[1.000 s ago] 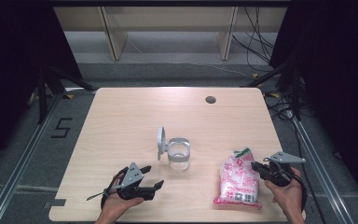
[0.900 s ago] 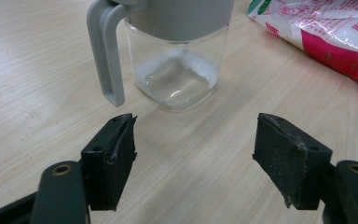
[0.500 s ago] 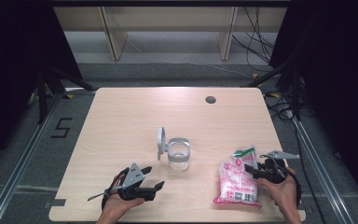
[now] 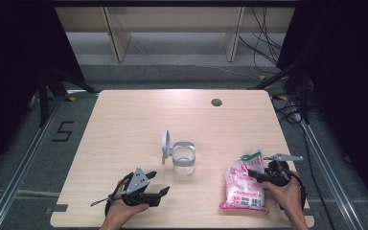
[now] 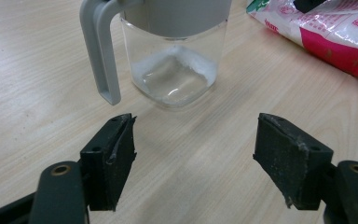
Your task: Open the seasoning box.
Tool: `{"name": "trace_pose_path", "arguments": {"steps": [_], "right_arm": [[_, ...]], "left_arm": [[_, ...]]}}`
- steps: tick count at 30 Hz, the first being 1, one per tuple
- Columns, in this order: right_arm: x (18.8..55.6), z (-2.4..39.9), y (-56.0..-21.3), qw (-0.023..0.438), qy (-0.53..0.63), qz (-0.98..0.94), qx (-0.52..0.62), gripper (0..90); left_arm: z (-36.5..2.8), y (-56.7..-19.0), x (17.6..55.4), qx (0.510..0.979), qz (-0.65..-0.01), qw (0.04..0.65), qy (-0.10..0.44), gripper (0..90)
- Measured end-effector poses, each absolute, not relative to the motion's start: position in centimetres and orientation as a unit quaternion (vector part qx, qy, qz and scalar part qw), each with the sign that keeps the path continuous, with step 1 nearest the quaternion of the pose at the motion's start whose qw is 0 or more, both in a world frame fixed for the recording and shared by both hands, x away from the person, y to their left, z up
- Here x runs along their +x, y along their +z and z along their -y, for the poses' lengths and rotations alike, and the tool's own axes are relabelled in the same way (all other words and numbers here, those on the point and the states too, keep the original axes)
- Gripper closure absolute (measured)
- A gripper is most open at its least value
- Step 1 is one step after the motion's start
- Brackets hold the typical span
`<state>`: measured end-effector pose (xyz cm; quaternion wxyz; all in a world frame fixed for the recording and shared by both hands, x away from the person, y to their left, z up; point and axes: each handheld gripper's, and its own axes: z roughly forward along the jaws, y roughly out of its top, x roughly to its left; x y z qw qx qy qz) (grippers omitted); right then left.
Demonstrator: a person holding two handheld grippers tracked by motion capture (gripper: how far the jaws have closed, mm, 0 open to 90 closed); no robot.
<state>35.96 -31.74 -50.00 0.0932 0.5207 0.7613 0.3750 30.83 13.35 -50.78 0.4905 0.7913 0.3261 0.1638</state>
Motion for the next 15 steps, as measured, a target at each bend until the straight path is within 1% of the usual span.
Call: {"name": "trace_pose_path", "arguments": {"steps": [2,4,5,9,10,11,12,13,14,15], "right_arm": [[35.95,31.7,-49.98,0.091,0.374,-0.762,0.521,61.2],[35.95,31.73,-50.0,0.088,0.375,-0.761,0.522,62.6],[35.97,31.71,-50.08,0.085,0.38,-0.758,0.523,63.9],[35.94,31.84,-50.08,0.083,0.378,-0.76,0.522,72.0],[35.92,31.99,-50.06,0.081,0.383,-0.76,0.519,78.4],[36.17,32.21,-50.25,0.099,0.387,-0.765,0.505,81.1],[36.17,32.21,-50.25,0.099,0.387,-0.765,0.505,81.1],[36.14,32.34,-50.16,0.096,0.389,-0.767,0.501,83.1],[36.02,32.15,-50.19,0.083,0.396,-0.758,0.511,85.1],[36.14,32.34,-50.18,0.098,0.394,-0.766,0.498,87.7]], "left_arm": [[-13.5,-50.63,30.99,0.799,-0.312,0.485,0.169,28.1],[-13.49,-50.65,30.94,0.8,-0.313,0.483,0.17,28.1],[-13.37,-50.73,30.81,0.794,-0.323,0.487,0.166,28.0],[-13.42,-50.66,30.96,0.798,-0.312,0.488,0.168,28.1],[-13.45,-50.66,30.92,0.799,-0.314,0.484,0.169,28.1],[-13.3,-50.75,30.82,0.793,-0.325,0.488,0.165,28.1],[-13.31,-50.75,30.83,0.794,-0.324,0.487,0.164,28.1],[-13.26,-50.78,30.86,0.794,-0.323,0.489,0.162,28.1],[-13.28,-50.74,30.87,0.796,-0.321,0.486,0.163,28.1],[-13.3,-50.71,30.84,0.798,-0.321,0.483,0.165,28.1]]}}
